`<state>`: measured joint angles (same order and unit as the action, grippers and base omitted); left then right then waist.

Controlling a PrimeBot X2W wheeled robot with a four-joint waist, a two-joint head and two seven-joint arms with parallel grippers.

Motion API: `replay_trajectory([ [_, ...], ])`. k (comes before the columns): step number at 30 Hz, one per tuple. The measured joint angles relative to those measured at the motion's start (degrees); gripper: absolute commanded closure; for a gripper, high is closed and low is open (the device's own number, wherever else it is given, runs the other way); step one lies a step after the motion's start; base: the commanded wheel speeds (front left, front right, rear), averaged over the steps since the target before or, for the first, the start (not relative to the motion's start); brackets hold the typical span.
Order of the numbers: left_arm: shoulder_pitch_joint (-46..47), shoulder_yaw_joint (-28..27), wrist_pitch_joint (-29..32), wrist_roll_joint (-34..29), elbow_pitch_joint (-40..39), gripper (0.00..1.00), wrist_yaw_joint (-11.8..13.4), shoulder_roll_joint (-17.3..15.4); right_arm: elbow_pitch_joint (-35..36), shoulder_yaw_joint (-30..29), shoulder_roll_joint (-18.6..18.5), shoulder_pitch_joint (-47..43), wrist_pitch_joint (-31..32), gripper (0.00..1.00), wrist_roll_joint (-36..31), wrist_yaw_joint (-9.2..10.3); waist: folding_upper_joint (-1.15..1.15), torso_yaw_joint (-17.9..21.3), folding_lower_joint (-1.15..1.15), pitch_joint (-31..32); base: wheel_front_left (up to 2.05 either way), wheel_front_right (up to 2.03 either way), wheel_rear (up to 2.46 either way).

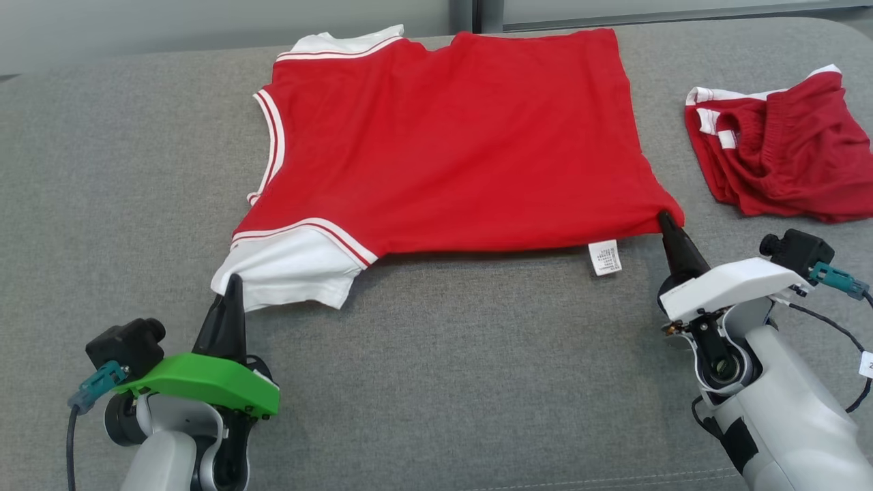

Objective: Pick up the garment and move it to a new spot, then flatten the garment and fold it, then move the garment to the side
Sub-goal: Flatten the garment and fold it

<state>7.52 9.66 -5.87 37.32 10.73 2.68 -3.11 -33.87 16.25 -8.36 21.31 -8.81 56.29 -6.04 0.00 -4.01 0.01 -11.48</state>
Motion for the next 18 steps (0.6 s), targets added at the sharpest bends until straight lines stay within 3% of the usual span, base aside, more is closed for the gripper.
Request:
replay_trajectory([
  [9,-2.9,0.1,-3.4,0.3,-1.2,1.0,-1.9,-0.1,3.8,1.4,-1.3,-2.2,-3.3,1.0,-1.0,-0.52,0.0,1.2,-0.01,2.8,0.0,0.0,0.0],
  [18,-10.7,-1.5,-5.0,0.2,-2.9,1.0,-1.4,-1.5,7.7,3.7,-2.2,-9.9,-3.8,1.0,-1.4,-1.0,0.0,2.9,-0.01,5.9,0.0,0.0,0.0],
])
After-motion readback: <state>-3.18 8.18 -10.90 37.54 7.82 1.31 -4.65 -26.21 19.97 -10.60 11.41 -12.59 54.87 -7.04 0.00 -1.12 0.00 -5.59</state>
